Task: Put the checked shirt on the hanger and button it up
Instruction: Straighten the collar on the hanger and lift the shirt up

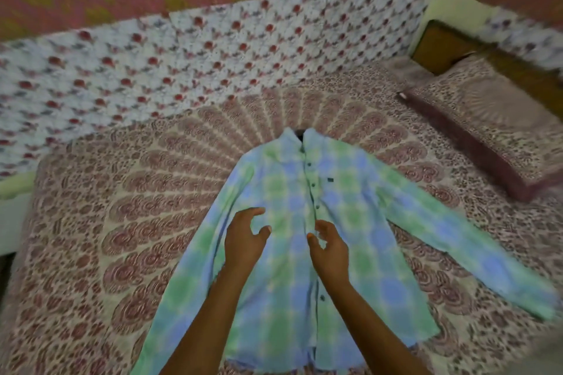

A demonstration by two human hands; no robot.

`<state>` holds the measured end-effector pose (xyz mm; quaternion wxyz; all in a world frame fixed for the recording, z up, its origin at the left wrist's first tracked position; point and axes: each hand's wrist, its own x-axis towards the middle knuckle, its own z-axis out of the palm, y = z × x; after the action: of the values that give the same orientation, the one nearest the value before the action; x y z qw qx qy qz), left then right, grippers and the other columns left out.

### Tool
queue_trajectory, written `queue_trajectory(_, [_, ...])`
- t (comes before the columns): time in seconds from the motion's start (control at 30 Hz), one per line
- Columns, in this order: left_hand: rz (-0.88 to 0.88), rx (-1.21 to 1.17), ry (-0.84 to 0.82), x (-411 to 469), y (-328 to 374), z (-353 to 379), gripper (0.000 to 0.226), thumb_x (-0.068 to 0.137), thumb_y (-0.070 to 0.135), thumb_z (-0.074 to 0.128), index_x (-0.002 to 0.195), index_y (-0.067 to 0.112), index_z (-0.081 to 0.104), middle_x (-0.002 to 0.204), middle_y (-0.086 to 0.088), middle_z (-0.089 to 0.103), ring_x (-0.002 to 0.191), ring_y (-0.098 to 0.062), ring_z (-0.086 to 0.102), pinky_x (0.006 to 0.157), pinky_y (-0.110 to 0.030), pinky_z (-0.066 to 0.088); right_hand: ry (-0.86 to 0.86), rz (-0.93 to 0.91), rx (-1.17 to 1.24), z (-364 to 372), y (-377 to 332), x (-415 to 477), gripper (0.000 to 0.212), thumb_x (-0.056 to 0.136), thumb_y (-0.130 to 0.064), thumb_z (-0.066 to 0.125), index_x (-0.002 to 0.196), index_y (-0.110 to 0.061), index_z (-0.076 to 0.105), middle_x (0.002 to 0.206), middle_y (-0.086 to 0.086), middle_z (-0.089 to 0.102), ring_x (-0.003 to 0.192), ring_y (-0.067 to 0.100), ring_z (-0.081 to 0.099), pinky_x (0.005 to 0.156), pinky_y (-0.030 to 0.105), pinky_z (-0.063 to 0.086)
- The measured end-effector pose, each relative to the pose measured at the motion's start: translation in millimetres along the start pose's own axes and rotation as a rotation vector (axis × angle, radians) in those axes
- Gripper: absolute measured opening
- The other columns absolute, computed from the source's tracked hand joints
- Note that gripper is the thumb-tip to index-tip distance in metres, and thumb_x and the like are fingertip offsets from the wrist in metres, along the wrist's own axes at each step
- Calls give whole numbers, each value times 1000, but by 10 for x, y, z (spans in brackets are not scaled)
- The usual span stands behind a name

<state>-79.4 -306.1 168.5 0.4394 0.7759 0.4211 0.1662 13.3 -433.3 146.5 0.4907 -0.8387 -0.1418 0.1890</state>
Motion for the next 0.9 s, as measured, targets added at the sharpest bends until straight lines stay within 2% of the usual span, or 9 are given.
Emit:
queue_trajectory(0.23, [-31, 32, 41, 687, 507, 651, 32, 80, 11, 68, 112, 14, 62, 123, -9, 58, 114, -27, 55, 92, -33, 42, -65, 8, 26, -365, 117, 978, 30, 88, -11, 56, 117, -6, 56, 117, 12, 63, 108, 27, 59, 86, 29, 43])
queue_trajectory(0.37, [-61, 43, 47, 1087, 680, 959, 32, 83, 13, 66, 114, 14, 61, 125, -7, 56, 114, -24, 54, 86, -24, 37, -91, 19, 20, -449, 129, 1598, 29, 89, -13, 55, 118, -8, 56, 119, 9, 62, 108, 23, 58, 87, 28, 43])
queue_trajectory(0.5, [-120, 67, 49, 1438, 636, 1136, 29, 83, 13, 65, 112, 17, 61, 124, -5, 57, 111, -21, 55, 81, -21, 37, -125, 11, 12, -355, 137, 2061, 28, 89, -12, 55, 116, -7, 56, 119, 9, 62, 109, 25, 58, 86, 29, 43])
queue_trajectory(0.77, [-121, 155, 13, 2380, 352, 1471, 27, 86, 16, 62, 113, 15, 61, 123, -8, 58, 111, -24, 55, 83, -24, 38, -134, -14, -55, -7, 236, 2952, 30, 90, -14, 53, 119, -7, 55, 124, 9, 60, 113, 25, 56, 88, 31, 44])
queue_trajectory(0.9, [-80, 217, -3, 2962, 83, 1685, 30, 86, 17, 61, 116, 14, 60, 124, -10, 59, 115, -27, 54, 92, -34, 42, -139, -59, -128, 225, 353, 3465, 32, 89, -13, 53, 121, -7, 54, 125, 10, 60, 117, 26, 54, 92, 36, 45])
